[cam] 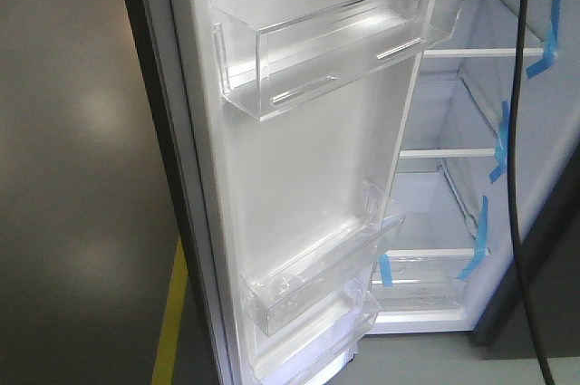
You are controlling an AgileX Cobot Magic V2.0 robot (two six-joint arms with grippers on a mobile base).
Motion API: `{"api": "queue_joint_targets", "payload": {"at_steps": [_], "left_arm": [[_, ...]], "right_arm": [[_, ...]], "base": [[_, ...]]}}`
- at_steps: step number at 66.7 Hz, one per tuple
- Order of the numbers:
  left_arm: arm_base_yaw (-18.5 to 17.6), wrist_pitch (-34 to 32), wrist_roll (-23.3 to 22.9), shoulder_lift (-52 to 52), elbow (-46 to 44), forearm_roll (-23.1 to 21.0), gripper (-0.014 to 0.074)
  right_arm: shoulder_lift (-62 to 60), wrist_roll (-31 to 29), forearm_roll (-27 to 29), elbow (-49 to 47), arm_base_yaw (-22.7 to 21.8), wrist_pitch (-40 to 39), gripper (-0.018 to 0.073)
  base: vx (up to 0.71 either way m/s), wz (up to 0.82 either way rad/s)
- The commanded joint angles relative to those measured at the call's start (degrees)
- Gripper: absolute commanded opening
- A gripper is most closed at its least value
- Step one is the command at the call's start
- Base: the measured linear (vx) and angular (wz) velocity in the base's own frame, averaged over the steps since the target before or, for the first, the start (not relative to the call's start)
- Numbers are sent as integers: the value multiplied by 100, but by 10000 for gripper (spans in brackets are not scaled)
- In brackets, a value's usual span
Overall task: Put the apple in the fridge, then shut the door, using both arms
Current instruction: 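Lower the apple into the upper door bin and open the right gripper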
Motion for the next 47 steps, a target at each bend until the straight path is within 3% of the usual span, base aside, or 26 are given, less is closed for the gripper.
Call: {"api": "queue_joint_targets", "payload": {"at_steps": [1,12,36,47], "left_arm": [[-19,-442,-1,-89,103,-3,-6],[-19,-442,-1,-89,103,-3,-6],[-19,-442,-1,-89,103,-3,-6],[-19,-442,-1,-89,103,-3,-6]], "right_arm": [[-248,-1,-28,-191,163,-422,546],[-248,110,-399,-191,317,-634,550],[-418,255,-405,-191,311,-942,547],[-805,273,-568,-191,311,-930,465]], "base": [[0,0],[0,0],[0,0],[0,0]]}}
